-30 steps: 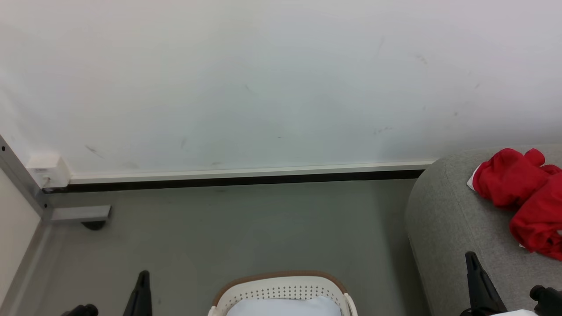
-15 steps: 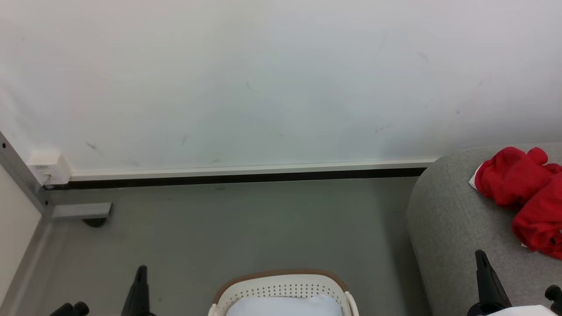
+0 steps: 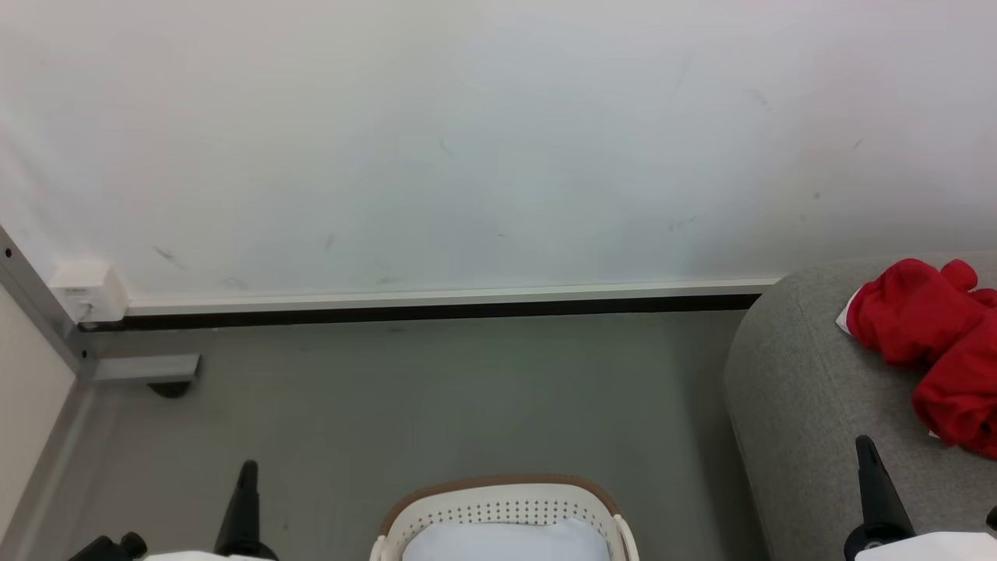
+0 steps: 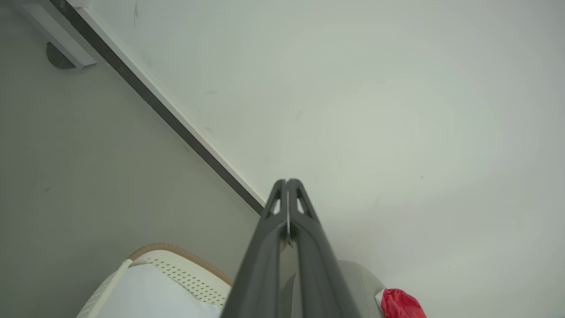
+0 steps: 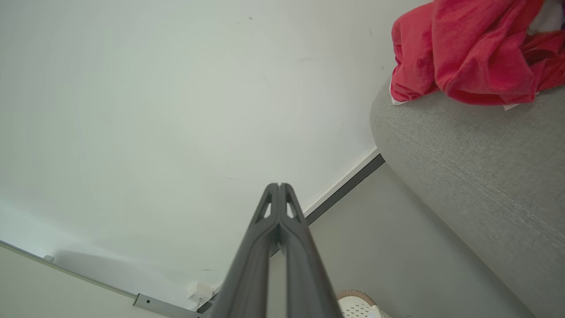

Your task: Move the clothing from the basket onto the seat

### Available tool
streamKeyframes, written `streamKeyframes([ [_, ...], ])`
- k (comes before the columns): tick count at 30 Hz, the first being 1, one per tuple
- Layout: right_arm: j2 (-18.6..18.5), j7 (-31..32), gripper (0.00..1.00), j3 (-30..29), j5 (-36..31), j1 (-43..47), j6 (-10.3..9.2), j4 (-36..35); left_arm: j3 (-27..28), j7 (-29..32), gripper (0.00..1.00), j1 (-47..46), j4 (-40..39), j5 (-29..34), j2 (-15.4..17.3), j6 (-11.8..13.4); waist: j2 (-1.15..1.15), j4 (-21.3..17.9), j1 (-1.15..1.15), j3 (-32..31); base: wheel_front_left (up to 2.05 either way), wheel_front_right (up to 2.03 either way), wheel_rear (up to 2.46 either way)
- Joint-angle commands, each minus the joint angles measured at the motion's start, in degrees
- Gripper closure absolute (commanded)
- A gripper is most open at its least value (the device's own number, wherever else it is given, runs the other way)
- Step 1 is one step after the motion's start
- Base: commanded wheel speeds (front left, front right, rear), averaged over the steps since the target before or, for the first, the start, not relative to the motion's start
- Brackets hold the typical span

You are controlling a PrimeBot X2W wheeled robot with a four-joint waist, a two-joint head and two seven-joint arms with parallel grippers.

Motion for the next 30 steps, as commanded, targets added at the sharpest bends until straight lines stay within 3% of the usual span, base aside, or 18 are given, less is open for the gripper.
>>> streamKeyframes([
  [1, 0.1, 0.4, 1.0, -0.7, 1.5, -1.4, -0.04, -0.7, 0.3, 0.5, 1.0, -1.4, -0.7, -1.7, 0.4, -0.3, 0.0, 0.0, 0.0, 0.0, 0.0, 0.0, 0.0],
  [30, 0.8, 4.9, 1.0, -3.9, 15.6, -2.3, -0.07, -1.0, 1.3, 4.9, 1.0, -2.9, -0.9, -18.0, 0.5, -0.6, 0.0, 0.6, 0.0, 1.0, 0.0, 0.0, 0.0],
])
